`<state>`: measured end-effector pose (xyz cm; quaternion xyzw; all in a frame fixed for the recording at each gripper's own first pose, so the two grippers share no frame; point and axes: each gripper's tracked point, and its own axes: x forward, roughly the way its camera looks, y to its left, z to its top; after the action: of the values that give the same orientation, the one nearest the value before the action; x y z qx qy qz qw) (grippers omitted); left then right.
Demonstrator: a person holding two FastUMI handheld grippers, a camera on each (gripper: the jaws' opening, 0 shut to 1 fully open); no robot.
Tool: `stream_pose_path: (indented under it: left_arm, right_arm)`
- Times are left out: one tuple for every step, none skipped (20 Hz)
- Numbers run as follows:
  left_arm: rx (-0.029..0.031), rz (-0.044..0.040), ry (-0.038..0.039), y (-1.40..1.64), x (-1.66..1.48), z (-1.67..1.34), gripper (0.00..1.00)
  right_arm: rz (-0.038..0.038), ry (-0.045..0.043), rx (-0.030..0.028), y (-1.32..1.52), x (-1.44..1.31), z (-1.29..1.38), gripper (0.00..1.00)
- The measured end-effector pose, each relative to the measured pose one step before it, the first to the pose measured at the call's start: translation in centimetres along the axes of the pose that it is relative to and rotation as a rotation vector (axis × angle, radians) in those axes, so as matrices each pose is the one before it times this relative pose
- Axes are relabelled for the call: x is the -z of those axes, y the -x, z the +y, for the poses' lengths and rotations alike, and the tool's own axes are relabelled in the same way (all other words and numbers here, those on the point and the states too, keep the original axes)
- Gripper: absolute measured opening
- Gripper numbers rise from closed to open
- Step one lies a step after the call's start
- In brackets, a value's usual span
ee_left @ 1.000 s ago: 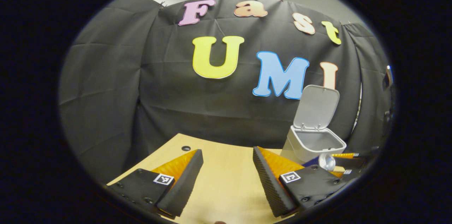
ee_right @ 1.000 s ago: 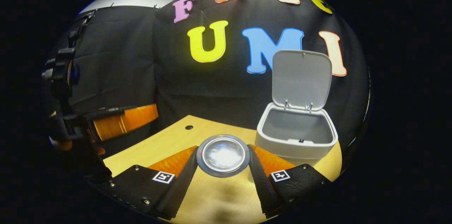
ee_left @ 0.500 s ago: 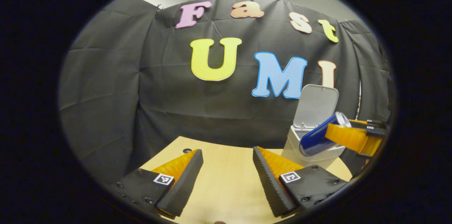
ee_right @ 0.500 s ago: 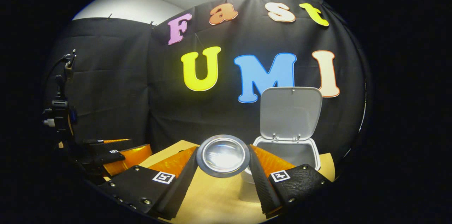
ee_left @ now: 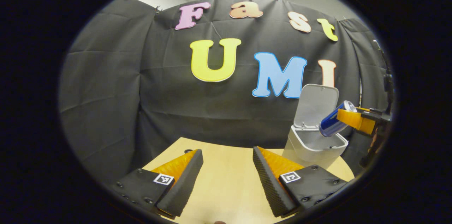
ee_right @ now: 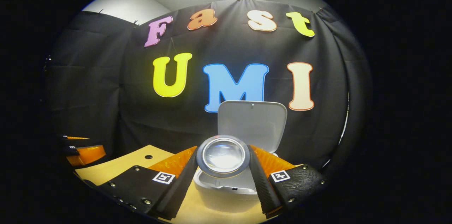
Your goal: Press the lid of the desktop garbage bin to open it, pick up the crumpled paper on the desktop and throw it into the bin, then pick up the pop can on the desktop and drop it into the bin, and finally close the garbage bin lid.
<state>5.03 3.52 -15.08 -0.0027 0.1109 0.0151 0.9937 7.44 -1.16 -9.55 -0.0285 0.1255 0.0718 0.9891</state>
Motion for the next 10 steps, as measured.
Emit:
stream_pose_path:
  left_arm:
    - [0.0017, 0.00037, -0.0025, -0.036, -0.018, -0.156, 0.94]
    - [0.00222, -0.00005, -0.00353, 0.018, -0.069, -0.094, 0.96]
    - [0.00235, 0.00004, -0.00391, -0.059, -0.059, -0.187, 0.94]
    - [0.00109, -0.00147, -0.00412, 0.023, -0.014, -0.064, 0.94]
    - [0.00171, -0.00067, -0.00301, 0.057, -0.086, -0.151, 0.96]
    - [0.00122, 0.00028, -0.00266, 0.006, -0.015, -0.076, 0.96]
    - [0.00063, 0.0003, -0.00223, -0.001, -0.023, -0.091, 0.96]
    - [0.00105, 0.00083, -0.00044, 0.01, -0.05, -0.089, 0.96]
    - [0.00075, 0.00123, -0.00006, -0.06, 0.028, -0.037, 0.96]
    - [0.00041, 0.0014, 0.00007, -0.027, 0.004, -0.031, 0.96]
  right_arm:
    - [0.00546, 0.00748, 0.01308, -0.157, 0.266, -0.512, 0.83]
    - [0.00414, 0.00444, 0.01043, -0.209, 0.169, -0.458, 0.83]
    - [0.00203, 0.0043, 0.01078, -0.196, 0.195, -0.434, 0.83]
    - [-0.00191, 0.00561, 0.01024, -0.226, 0.05, -0.41, 0.83]
    - [-0.00255, 0.00461, 0.00937, -0.253, 0.029, -0.376, 0.83]
    - [-0.00064, 0.00246, 0.00911, -0.277, 0.087, -0.323, 0.83]
    - [0.00345, 0.00126, 0.01091, -0.338, 0.218, -0.298, 0.92]
    - [0.00749, 0.00005, 0.01086, -0.288, 0.324, -0.293, 0.83]
    - [0.01012, -0.00049, 0.00407, -0.406, 0.342, -0.11, 0.83]
    - [0.01254, -0.00203, 0.0021, -0.199, 0.464, -0.048, 0.84]
